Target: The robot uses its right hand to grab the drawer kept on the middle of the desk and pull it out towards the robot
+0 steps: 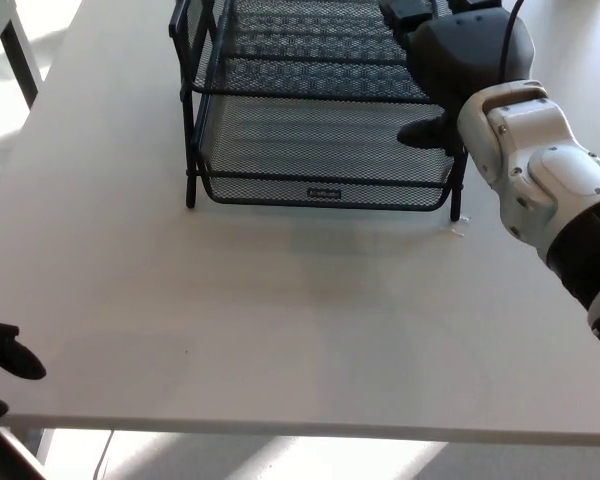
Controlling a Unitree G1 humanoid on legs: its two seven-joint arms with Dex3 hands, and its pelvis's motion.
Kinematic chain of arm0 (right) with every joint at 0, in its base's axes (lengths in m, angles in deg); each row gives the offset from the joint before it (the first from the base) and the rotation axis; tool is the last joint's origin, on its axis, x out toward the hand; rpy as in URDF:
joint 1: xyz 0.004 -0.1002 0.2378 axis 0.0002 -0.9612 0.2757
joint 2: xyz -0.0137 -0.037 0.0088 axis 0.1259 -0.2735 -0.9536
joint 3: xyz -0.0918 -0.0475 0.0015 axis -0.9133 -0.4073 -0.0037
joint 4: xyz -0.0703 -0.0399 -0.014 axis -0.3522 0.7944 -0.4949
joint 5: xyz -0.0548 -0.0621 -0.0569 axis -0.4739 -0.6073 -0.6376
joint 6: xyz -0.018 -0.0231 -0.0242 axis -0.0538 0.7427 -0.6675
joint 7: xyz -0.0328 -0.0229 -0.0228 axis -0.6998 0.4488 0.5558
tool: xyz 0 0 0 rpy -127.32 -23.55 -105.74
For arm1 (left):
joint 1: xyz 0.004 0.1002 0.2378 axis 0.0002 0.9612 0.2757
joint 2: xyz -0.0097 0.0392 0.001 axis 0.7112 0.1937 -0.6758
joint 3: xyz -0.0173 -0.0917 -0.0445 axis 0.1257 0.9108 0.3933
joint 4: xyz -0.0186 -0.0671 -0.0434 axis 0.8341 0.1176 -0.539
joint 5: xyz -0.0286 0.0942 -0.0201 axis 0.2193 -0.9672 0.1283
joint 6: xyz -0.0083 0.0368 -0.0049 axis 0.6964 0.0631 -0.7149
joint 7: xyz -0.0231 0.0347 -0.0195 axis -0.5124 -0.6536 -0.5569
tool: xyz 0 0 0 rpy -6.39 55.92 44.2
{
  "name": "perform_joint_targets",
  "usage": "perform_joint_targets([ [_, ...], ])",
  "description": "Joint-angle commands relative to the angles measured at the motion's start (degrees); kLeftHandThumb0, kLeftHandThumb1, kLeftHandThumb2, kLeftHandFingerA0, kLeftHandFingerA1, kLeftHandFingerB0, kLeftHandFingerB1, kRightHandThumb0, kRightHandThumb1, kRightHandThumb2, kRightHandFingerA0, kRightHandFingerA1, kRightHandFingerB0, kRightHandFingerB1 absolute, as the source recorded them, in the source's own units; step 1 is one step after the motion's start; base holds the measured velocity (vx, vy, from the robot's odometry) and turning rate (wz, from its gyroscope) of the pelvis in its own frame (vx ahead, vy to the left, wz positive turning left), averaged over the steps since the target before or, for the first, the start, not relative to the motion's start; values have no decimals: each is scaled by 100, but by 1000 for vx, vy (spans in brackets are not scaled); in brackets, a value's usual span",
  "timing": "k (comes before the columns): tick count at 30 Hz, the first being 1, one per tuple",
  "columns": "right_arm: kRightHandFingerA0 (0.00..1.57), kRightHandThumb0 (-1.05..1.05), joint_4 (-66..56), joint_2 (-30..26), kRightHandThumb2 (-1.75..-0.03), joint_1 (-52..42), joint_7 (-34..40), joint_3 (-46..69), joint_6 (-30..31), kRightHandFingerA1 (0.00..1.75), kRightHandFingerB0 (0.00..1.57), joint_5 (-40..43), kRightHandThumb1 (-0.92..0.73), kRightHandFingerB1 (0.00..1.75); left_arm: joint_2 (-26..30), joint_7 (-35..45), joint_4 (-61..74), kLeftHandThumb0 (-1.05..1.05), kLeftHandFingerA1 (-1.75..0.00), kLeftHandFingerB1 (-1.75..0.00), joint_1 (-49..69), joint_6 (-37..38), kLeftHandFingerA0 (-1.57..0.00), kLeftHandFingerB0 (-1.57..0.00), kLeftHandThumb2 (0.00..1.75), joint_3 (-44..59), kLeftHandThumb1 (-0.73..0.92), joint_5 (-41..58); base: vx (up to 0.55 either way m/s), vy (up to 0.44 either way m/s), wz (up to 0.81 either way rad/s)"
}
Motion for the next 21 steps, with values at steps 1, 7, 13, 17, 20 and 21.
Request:
perform_joint_targets([
  [1, 32, -62, 621, 161, -53, 200, 1421, -269, -12, 51, 16, -483, -42, 39, 90, 112, -80, -29, -89, -59, -84, 125, -78, -81, 57, -18, 56, -142, 0, 0, 0],
  [7, 80, -32, 814, -84, -63, 93, 2176, -445, -827, 141, 51, -571, -60, 47, 88, 97, -53, -31, -87, -59, -88, 120, -79, -81, 57, -1, 57, -141, 0, 0, 0],
  [13, 86, -36, 914, -224, -57, 3, 2740, -604, -1191, 154, 84, -666, -57, 69, 61, 69, -75, -30, -88, -59, -89, 142, -80, -81, 57, 2, 56, -126, 0, 0, 0],
  [17, 85, -37, 955, -206, -57, -16, 2893, -678, -1229, 157, 91, -691, -56, 73, 68, 75, -92, -29, -89, -60, -103, 176, -80, -82, 57, -8, 56, -123, 0, 0, 0],
  [20, 91, -41, 1018, -158, -56, -29, 3314, -679, -1300, 154, 96, -680, -53, 65, 89, 88, -127, -28, -91, -61, -142, 211, -80, -82, 57, 15, 55, -78, 0, 0, 0],
  [21, 88, -43, 1020, -125, -57, -34, 3257, -673, -1285, 158, 94, -657, -55, 66, 88, 68, -134, -30, -89, -59, -146, 195, -81, -82, 57, 14, 56, -110, 0, 0, 0],
])
